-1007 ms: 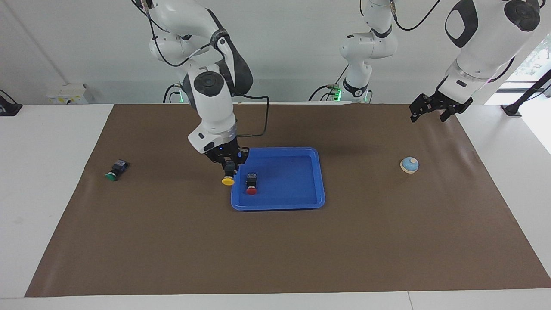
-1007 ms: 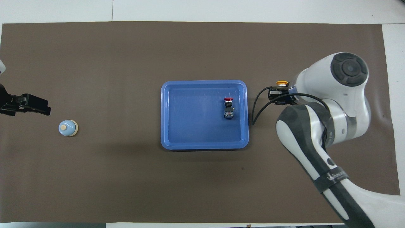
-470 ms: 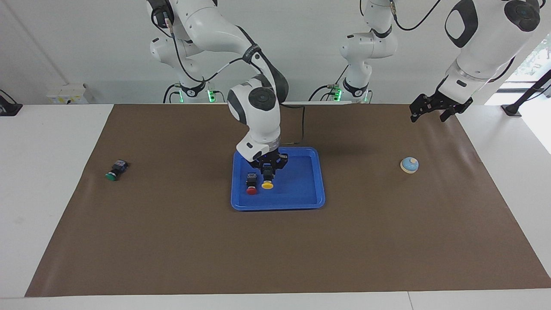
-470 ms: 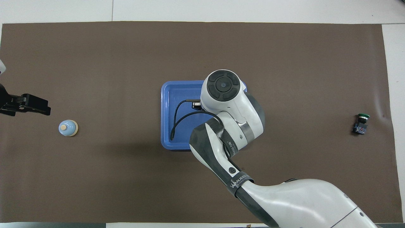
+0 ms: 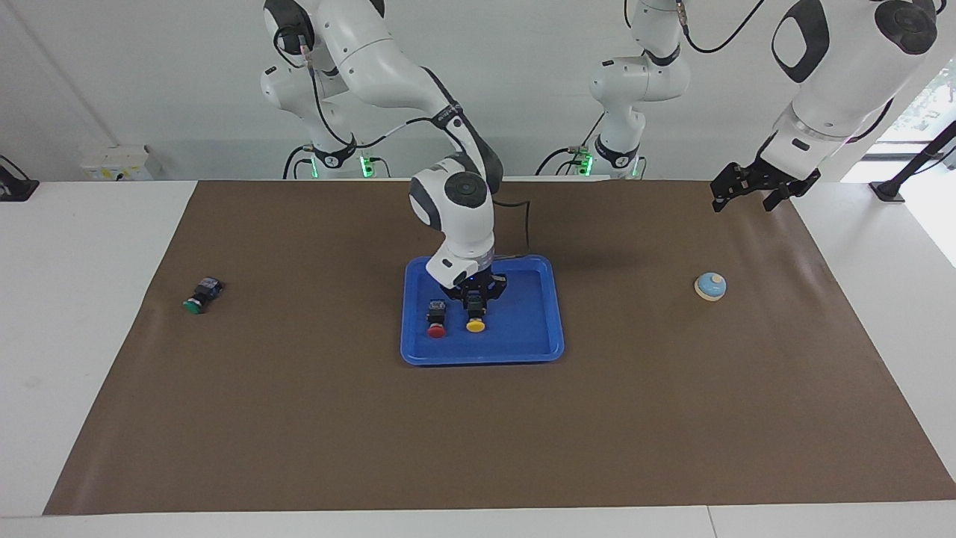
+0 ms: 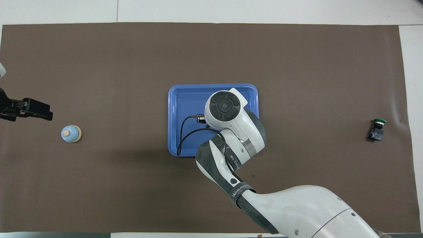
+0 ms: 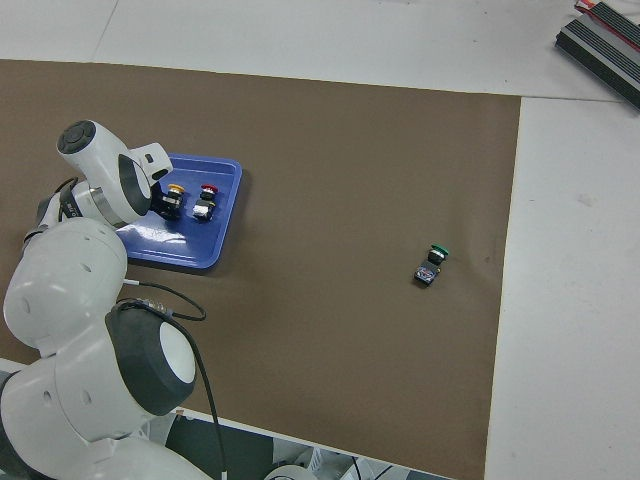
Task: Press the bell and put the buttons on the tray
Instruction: 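Carry the yellow button into the tray beside the red one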
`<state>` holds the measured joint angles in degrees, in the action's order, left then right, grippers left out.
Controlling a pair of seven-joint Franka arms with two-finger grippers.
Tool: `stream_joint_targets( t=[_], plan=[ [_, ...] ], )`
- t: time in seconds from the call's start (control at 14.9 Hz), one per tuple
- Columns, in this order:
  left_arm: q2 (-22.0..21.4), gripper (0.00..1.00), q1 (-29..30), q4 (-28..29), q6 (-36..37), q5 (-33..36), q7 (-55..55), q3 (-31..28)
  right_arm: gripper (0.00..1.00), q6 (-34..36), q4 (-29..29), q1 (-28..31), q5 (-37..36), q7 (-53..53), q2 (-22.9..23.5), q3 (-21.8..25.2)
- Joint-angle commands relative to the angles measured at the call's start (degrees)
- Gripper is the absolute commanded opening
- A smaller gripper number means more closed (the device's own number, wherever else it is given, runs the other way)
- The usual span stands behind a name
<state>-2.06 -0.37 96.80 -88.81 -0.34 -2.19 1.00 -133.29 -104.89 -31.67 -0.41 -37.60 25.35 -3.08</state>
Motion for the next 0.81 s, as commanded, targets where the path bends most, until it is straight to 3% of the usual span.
stream_joint_targets(
  t=[0.0,0.07,0.27,0.47,0.74],
  plan=[
    [-0.75,1.0,-0.07,0.23,0.92,0.87,0.61,-0.04,0.27,-0.48,-2.25,0.03,-0.82,-4.56,-1.45,0.0],
    [-0.75,1.0,-0.07,0.23,0.92,0.87,0.61,-0.04,0.99,-0.13,-2.07,-0.06,-0.91,-6.06,-1.45,0.0],
    [-0.75,1.0,-0.07,0.23,1.01,0.87,0.7,-0.04,1.0,6.52,2.13,-0.68,-0.74,-9.15,-1.54,0.09],
    [-0.84,1.0,-0.07,0.15,0.92,0.87,0.61,-0.04,1.0,12.95,5.05,1.51,-0.56,-9.42,-4.95,1.14],
    [-1.19,1.0,-0.07,0.23,1.01,0.87,0.7,-0.04,1.0,18.67,4.35,11.33,-0.82,-3.56,-11.63,1.41]
  ],
)
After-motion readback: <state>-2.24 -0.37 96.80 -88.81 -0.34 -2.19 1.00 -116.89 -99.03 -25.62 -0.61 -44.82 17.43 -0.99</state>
